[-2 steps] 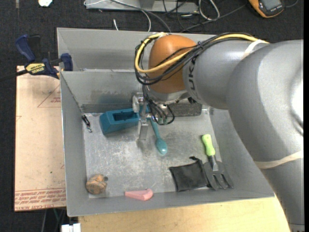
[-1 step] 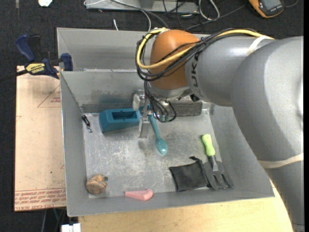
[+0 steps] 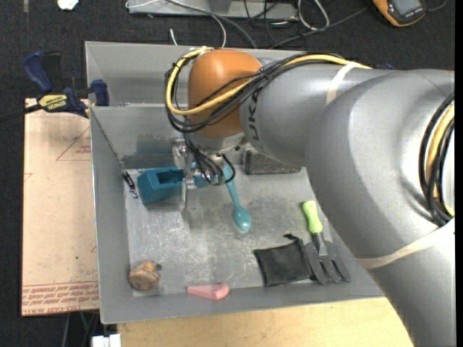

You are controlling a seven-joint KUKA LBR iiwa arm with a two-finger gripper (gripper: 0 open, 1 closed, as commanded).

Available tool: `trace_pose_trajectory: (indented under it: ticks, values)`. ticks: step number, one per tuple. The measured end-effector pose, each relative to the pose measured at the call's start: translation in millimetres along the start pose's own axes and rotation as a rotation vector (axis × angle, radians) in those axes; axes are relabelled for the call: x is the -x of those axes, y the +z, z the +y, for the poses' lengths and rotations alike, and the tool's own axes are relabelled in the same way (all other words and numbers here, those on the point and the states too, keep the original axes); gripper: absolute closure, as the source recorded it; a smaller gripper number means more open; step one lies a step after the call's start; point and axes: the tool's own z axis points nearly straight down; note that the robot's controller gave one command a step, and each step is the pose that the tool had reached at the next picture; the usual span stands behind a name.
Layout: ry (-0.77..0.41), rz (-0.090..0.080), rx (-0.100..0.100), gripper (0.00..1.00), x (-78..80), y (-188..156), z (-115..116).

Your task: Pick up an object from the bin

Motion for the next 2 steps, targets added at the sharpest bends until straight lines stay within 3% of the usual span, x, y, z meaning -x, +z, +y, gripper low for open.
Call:
trace_pose_trajectory:
  ticks: [1,2]
  values:
    - [0.011,-0.024,0.013,1.0,-1.6,-10.3,-17.3]
    - [0.011,-0.024,0.013,1.0,-1.6,-10.3,-17.3]
